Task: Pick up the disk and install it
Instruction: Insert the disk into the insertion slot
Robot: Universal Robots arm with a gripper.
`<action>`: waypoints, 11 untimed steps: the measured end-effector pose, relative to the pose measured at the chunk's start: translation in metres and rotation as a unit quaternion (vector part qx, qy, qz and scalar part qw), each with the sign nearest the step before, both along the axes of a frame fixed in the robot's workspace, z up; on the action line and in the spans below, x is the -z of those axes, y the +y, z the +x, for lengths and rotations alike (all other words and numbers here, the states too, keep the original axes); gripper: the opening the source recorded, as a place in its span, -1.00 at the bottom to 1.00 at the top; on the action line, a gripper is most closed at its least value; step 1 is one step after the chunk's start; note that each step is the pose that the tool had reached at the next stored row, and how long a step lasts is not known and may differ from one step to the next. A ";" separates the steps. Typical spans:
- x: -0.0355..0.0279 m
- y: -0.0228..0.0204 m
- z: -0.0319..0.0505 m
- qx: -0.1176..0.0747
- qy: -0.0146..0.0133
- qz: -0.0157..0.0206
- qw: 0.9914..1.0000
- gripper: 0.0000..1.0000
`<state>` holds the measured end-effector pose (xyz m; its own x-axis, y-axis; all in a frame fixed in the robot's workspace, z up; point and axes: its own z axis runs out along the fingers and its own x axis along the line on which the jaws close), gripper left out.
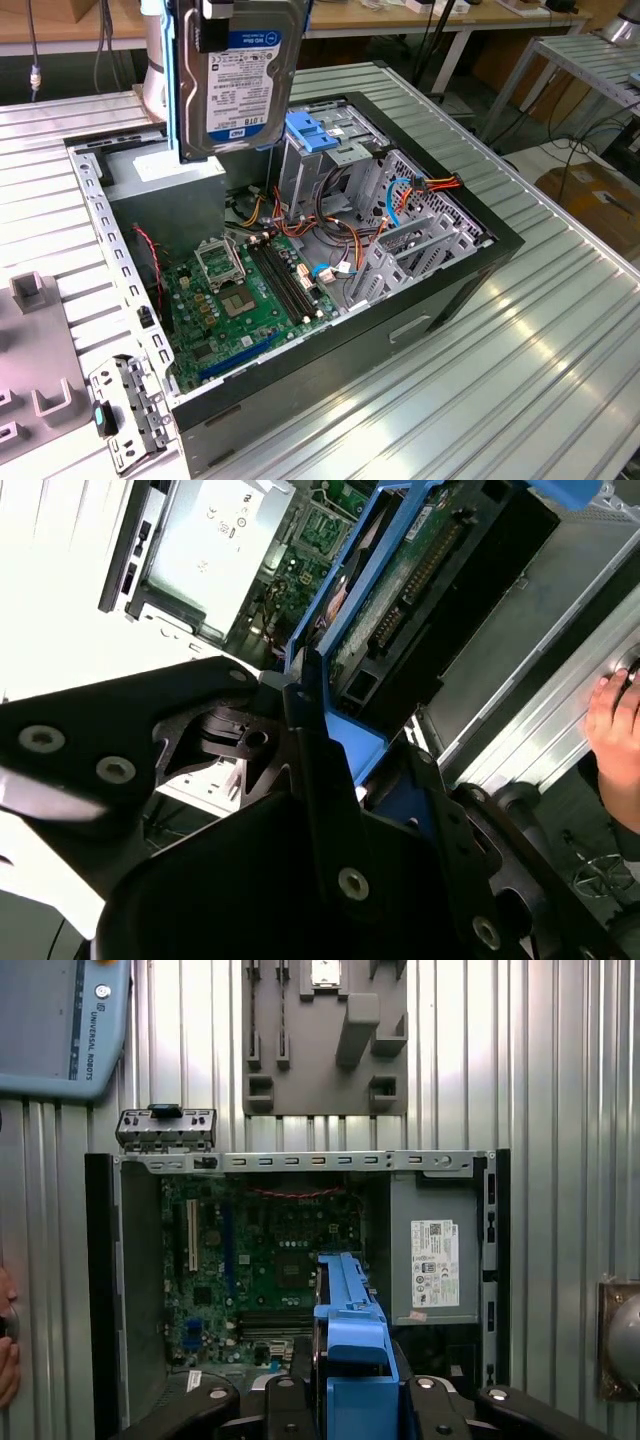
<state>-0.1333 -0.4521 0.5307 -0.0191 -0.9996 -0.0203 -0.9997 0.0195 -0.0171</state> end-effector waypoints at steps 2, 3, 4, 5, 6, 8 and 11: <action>0.0003 -0.0059 0.0000 0.000 0.000 0.000 1.000 -0.27; 0.0005 -0.0095 0.0000 0.000 0.000 0.000 1.000 -0.27; 0.0006 -0.0132 0.0000 0.000 0.000 0.000 1.000 -0.27; 0.0006 -0.0165 0.0000 0.000 0.000 0.000 1.000 -0.27; 0.0008 -0.0214 0.0000 0.000 0.000 0.000 1.000 -0.27; 0.0011 -0.0289 0.0001 0.000 0.000 -0.001 1.000 -0.27; 0.0016 -0.0398 0.0034 0.000 0.000 -0.001 1.000 -0.27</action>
